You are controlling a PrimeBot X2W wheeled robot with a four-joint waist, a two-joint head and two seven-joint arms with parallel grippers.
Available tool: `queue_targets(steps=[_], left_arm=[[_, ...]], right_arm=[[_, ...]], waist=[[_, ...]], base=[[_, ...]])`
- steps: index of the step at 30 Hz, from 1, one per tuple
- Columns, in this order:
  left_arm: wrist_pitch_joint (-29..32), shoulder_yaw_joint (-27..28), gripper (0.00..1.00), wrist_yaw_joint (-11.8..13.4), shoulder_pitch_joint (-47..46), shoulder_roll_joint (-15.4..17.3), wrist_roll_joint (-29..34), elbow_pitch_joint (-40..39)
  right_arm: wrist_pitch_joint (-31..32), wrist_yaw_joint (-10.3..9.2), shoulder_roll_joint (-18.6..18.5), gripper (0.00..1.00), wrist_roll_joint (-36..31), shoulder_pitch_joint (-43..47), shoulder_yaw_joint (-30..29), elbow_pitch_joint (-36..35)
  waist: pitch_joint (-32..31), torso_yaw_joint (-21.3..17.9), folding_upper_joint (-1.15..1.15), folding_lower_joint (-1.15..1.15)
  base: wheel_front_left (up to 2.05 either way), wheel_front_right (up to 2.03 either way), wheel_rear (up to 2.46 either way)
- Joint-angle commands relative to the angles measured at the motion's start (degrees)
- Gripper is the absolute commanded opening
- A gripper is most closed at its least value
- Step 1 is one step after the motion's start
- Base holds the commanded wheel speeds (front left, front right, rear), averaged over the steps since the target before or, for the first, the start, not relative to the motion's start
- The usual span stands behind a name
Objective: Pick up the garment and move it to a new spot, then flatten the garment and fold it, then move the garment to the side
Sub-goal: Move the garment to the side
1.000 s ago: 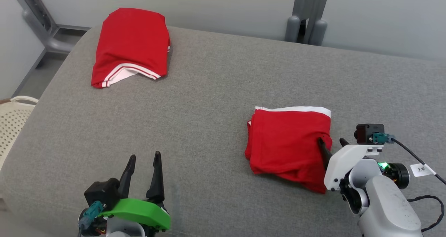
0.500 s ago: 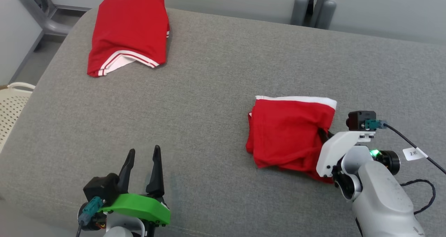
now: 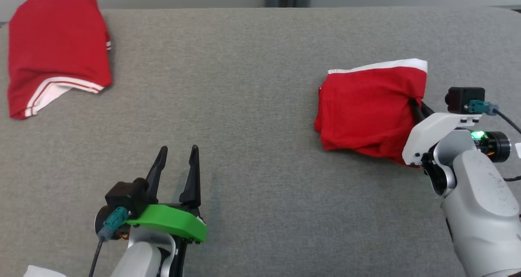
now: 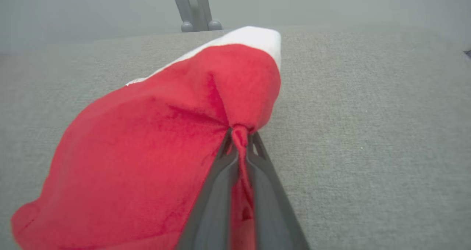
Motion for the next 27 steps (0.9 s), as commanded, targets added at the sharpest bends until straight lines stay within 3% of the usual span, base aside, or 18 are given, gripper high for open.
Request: queue_targets(steps=[1, 6, 12, 21, 27], left_arm=[[0.4, -0.2, 1.00, 0.1, -1.5, 0.6, 0.8, -0.3], [2.0, -0.9, 1.00, 0.3, -3.7, 1.6, 1.8, -2.0], [3.8, -1.5, 1.00, 0.6, -4.7, 2.8, 2.5, -3.9], [5.2, -1.9, 1.00, 1.5, -3.8, 3.7, 2.9, -6.1], [5.7, -2.3, 1.00, 2.0, -3.5, 4.2, 3.1, -7.6]], right_arm=[[-0.6, -0.08, -0.8, 0.00, 0.5, -1.0, -0.8, -0.3], [-2.0, -0.08, -1.8, 0.00, 0.6, -1.8, -3.4, 0.0], [-4.4, -0.08, -1.5, 0.00, 0.4, -2.7, -5.5, 1.4], [-7.7, -0.08, -2.9, 0.00, -3.2, -6.4, -6.3, 4.6], [-8.1, -0.08, -6.9, 0.00, -5.7, -11.4, -6.0, 7.6]], waist=[[4.8, -8.6, 0.00, 0.00], [7.4, -13.7, 0.00, 0.00], [9.2, -16.0, 0.00, 0.00], [10.2, -13.1, 0.00, 0.00], [11.5, -9.7, 0.00, 0.00]], base=[[0.00, 0.00, 0.00], [0.00, 0.00, 0.00], [0.00, 0.00, 0.00], [0.00, 0.00, 0.00], [0.00, 0.00, 0.00]])
